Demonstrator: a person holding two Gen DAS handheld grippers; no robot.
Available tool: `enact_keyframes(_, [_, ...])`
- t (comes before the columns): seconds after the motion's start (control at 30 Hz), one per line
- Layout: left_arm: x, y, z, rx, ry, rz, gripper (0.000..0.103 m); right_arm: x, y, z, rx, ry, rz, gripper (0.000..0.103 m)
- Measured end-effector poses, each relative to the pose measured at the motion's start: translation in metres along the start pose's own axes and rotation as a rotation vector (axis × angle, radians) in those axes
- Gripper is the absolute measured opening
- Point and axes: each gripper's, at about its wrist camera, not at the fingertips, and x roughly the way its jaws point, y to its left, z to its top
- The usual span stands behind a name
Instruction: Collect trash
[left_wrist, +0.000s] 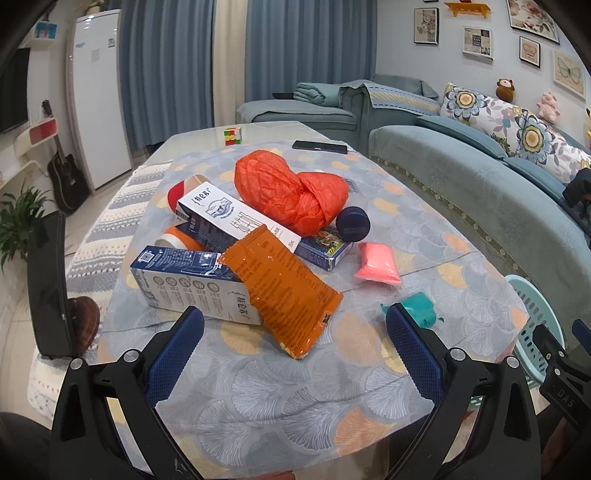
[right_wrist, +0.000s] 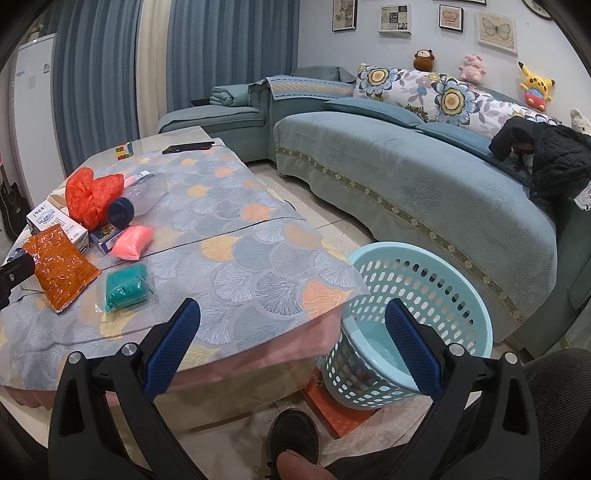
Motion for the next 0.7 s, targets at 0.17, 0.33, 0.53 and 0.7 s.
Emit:
enact_keyframes(0.17, [0.0003, 0.0005, -0.001, -0.002, 0.0, 0.0, 0.096, 0.0004, 0.0006, 0.001, 0.003, 0.0, 0.004, 0.095])
enact_keyframes(0.33, [-0.0028, -0.0014, 0.0012, -0.002, 0.003, -0.002, 0.096, 0.0, 0.0006, 0.0012, 0.003, 0.001, 0.012, 0.095])
enact_keyframes(0.53, [-0.0044, -0.0044, -0.0005, -0.004, 0.006, -0.001, 0.096, 0.0001, -0.0003, 0.0006, 0.006, 0.001, 0.017, 0.095])
enact_keyframes(0.7, [-0.0043, -0.0042, -0.0003, -0.004, 0.006, -0.002, 0.096, -0.0002, -0.0007, 0.0006, 0.007, 0.002, 0.02, 0.095])
